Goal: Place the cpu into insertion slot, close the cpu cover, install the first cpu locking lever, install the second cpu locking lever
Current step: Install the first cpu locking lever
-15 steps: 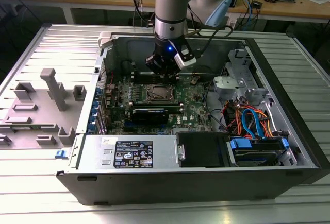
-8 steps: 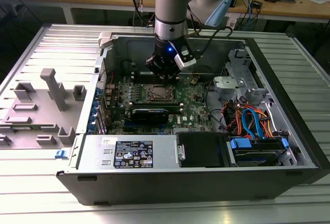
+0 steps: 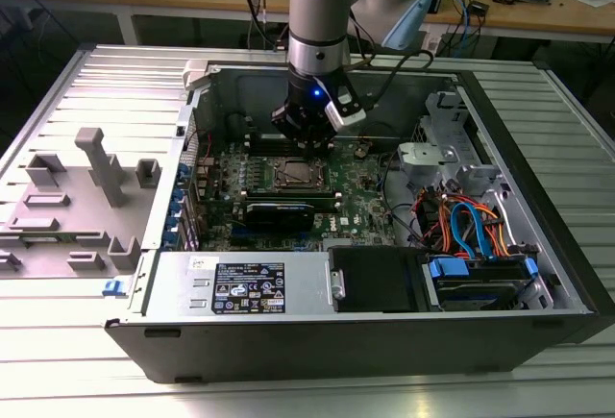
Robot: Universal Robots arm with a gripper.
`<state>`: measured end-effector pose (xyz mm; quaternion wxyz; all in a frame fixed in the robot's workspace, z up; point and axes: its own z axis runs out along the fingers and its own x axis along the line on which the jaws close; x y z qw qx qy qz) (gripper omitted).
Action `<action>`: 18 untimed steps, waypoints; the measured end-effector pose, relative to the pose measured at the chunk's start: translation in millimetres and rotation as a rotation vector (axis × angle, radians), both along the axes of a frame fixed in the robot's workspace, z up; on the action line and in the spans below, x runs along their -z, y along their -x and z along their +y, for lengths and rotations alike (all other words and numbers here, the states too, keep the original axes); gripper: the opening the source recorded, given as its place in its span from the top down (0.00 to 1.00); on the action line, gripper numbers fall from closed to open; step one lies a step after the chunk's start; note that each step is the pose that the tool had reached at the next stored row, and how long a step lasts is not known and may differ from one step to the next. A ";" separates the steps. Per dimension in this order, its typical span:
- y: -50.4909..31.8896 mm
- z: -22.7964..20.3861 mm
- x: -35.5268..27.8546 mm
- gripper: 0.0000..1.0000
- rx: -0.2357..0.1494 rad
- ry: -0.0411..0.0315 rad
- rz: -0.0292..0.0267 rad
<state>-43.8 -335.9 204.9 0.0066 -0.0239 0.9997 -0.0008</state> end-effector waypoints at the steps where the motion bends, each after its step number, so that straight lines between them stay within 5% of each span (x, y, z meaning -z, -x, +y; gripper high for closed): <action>1: 0.0 -0.1 0.2 0.89 0.000 0.0001 0.0000; 11: 0.0 -0.4 2.6 0.89 0.000 -0.0012 0.0000; 18: -0.1 0.0 1.1 0.89 0.000 -0.0109 -0.0005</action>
